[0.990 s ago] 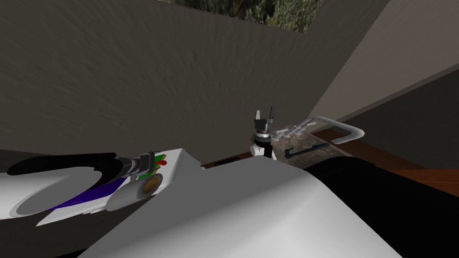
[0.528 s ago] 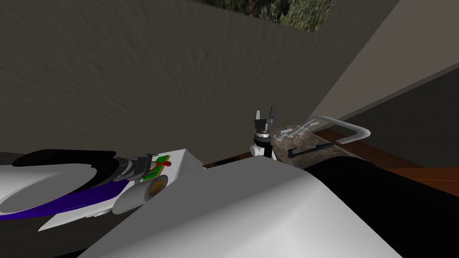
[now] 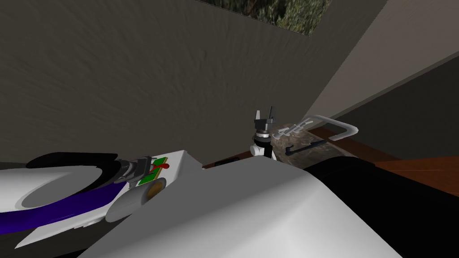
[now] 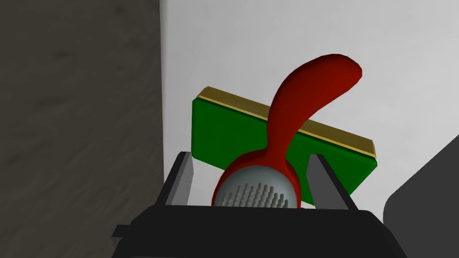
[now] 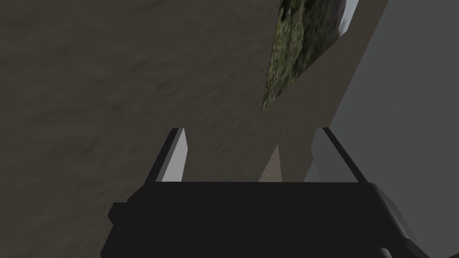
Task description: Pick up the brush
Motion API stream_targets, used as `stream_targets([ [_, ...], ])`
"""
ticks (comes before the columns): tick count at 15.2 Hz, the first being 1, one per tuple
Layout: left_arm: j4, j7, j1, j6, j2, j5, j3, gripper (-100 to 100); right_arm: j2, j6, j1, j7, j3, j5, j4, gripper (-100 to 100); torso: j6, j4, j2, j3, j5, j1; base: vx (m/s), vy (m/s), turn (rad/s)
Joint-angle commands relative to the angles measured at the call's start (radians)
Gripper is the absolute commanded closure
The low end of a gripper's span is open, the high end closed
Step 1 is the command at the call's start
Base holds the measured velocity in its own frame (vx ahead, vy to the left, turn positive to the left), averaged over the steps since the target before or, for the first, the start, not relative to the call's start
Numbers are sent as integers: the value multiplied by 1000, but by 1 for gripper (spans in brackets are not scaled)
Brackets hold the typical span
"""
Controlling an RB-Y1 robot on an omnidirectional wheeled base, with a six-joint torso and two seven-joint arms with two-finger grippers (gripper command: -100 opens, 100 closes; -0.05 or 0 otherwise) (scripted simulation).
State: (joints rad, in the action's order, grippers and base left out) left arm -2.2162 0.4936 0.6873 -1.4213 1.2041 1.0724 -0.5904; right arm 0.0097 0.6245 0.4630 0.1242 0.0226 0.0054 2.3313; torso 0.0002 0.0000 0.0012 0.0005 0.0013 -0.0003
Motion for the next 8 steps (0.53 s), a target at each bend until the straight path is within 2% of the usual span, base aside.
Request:
stream_targets([
  [1, 0, 0, 0, 0, 0, 0, 0, 100, 0, 0, 0, 0, 0, 0, 0, 0, 0, 0, 0, 0, 0, 0, -6, -5, 16],
  [4, 0, -1, 0, 0, 0, 0, 0, 100, 0, 0, 0, 0, 0, 0, 0, 0, 0, 0, -1, -1, 0, 1, 0, -1, -4],
  [5, -29, 14, 4, -21, 14, 28, -26, 100, 0, 0, 0, 0, 0, 0, 0, 0, 0, 0, -1, -1, 0, 1, 7, 15, 113],
  [7, -50, 23, 6, -35, 23, 45, -42, 100, 0, 0, 0, 0, 0, 0, 0, 0, -1, 0, -2, -1, 0, 2, 20, 29, 152],
  [8, -34, 14, 3, -21, 17, 32, -27, 100, 0, 0, 0, 0, 0, 0, 0, 0, -1, 0, -2, -1, 0, 3, 15, 18, 43],
])
